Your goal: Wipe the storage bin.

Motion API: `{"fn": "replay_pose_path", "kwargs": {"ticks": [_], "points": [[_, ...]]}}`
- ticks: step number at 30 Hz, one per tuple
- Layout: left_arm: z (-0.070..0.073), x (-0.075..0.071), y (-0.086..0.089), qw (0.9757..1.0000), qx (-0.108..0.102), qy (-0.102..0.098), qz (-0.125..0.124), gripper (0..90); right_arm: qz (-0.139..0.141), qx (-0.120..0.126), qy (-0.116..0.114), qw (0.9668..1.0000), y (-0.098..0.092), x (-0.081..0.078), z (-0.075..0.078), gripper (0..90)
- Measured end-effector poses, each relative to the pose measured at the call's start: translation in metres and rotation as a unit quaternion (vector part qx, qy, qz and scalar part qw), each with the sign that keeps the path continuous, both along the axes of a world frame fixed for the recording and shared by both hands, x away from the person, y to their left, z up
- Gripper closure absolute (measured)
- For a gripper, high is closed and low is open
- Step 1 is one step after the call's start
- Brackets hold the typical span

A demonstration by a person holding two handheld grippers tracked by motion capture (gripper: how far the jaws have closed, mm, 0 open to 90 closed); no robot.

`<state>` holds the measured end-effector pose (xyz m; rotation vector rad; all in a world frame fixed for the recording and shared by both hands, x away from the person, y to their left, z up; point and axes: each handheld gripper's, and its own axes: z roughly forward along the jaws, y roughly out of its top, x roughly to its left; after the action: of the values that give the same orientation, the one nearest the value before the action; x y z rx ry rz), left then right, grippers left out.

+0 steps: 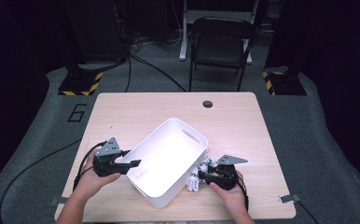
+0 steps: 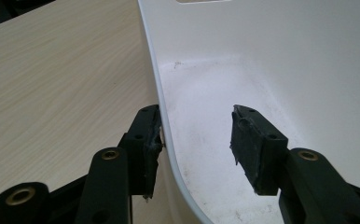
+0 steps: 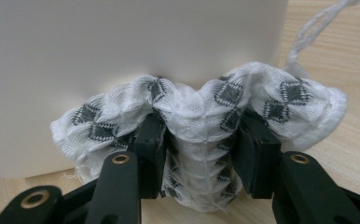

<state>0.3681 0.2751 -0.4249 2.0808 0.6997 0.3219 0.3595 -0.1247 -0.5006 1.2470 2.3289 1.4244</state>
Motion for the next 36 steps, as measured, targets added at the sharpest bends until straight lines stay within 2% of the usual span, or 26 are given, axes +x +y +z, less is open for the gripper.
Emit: {"fn": "replay_pose_path", "kwargs": {"ticks": [2, 5, 9, 12, 15, 19, 21, 28, 32, 36], "points": [[0.0, 0.0, 0.0, 1.0, 0.002, 0.0, -0.001, 51.9, -0.001, -0.007, -0.004, 1.0, 0.001, -0.001, 0.002, 57.5], [0.0, -0.001, -0.001, 1.0, 0.003, -0.001, 0.003, 51.5, -0.003, -0.01, -0.026, 0.9996, 0.001, -0.003, 0.01, 57.7], [0.001, -0.001, -0.002, 0.9999, 0.007, -0.005, 0.01, 51.4, -0.009, 0.027, -0.068, 0.9973, -0.001, -0.009, 0.032, 57.6], [0.001, -0.001, -0.002, 1.0, 0.008, -0.002, 0.004, 51.3, -0.007, 0.044, -0.092, 0.9947, -0.002, -0.015, 0.048, 57.6], [0.001, -0.001, -0.003, 0.9999, 0.009, -0.005, 0.005, 51.2, 0.003, 0.034, -0.112, 0.9932, 0.001, -0.02, 0.058, 57.5], [0.002, -0.002, -0.004, 0.9999, 0.012, -0.005, 0.003, 51.3, 0.011, 0.049, -0.104, 0.9933, -0.001, -0.017, 0.053, 56.3], [0.001, -0.002, -0.005, 0.9999, 0.012, -0.006, 0.003, 51.2, 0.012, 0.059, -0.088, 0.9943, -0.003, -0.015, 0.05, 55.6], [0.001, -0.003, -0.005, 0.9999, 0.011, -0.005, 0.004, 51.0, 0.021, 0.044, -0.073, 0.9962, -0.001, -0.012, 0.039, 55.5], [0.002, -0.003, -0.005, 0.9999, 0.012, -0.005, 0.005, 50.9, 0.027, 0.038, -0.057, 0.9973, 0.001, -0.011, 0.031, 55.5], [0.002, -0.002, -0.005, 0.9999, 0.011, -0.005, 0.006, 50.6, 0.03, 0.022, -0.039, 0.9986, 0.004, -0.01, 0.018, 55.1]]}}
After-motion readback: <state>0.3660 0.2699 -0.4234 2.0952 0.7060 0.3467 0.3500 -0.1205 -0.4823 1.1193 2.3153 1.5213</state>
